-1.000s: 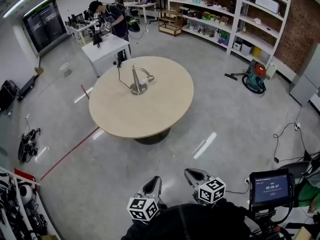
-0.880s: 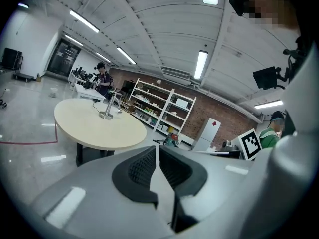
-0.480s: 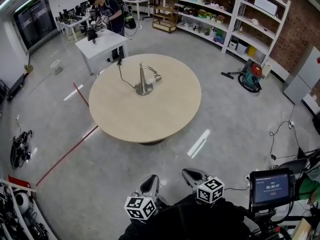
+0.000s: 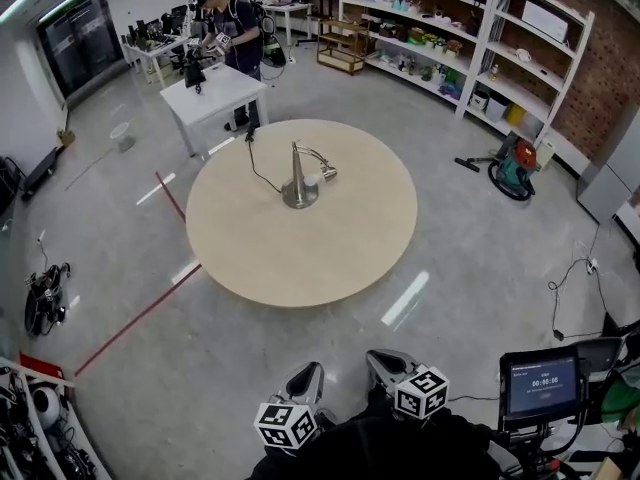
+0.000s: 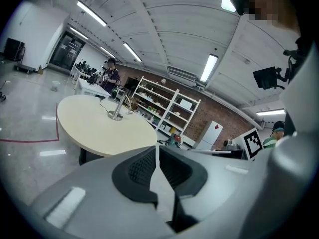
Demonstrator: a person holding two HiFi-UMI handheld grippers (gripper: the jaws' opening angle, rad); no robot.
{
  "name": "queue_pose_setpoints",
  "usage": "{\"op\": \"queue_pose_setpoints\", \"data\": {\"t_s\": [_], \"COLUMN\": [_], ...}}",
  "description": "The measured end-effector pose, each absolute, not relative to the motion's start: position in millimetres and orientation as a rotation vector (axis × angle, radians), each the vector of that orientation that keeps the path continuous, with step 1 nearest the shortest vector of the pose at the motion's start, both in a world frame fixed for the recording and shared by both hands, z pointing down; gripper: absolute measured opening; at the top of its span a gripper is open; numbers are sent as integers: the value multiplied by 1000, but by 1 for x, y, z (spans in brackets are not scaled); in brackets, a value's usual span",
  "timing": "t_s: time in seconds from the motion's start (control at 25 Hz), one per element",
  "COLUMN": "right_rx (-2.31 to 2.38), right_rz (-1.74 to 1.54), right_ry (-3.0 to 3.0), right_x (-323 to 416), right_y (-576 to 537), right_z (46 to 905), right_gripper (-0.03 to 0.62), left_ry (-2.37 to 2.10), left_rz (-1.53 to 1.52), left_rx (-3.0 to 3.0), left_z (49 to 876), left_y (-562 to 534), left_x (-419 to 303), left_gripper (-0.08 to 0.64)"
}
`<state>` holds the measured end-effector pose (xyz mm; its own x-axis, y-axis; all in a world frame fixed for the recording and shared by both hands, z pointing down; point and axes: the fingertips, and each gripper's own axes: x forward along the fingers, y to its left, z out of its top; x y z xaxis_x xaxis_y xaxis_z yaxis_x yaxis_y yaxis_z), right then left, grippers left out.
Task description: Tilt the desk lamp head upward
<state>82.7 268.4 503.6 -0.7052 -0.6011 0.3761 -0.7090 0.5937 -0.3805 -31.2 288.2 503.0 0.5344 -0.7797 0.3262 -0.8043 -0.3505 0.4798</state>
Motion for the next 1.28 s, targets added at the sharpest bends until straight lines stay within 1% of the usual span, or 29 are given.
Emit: {"op": "queue_pose_setpoints", "data": {"t_s": [0.16, 0.68, 1.28], "right_rx": [1013, 886, 882], "right_rz": [776, 748, 789], "right_ry": [-2650, -2734, -2718], "right_x": [95, 180, 172], "right_y": [231, 91, 92], "right_z": [502, 509, 505], "right_gripper": [6, 6, 6], "left_ry": [-1339, -1493, -1498], "left_rz": [69, 81, 99], "left_rx": [2153, 2119, 2091], "left_z": [499, 500, 490], "left_y": [257, 134, 136], "left_x": [-14, 73, 62], "left_gripper": [29, 31, 30]}}
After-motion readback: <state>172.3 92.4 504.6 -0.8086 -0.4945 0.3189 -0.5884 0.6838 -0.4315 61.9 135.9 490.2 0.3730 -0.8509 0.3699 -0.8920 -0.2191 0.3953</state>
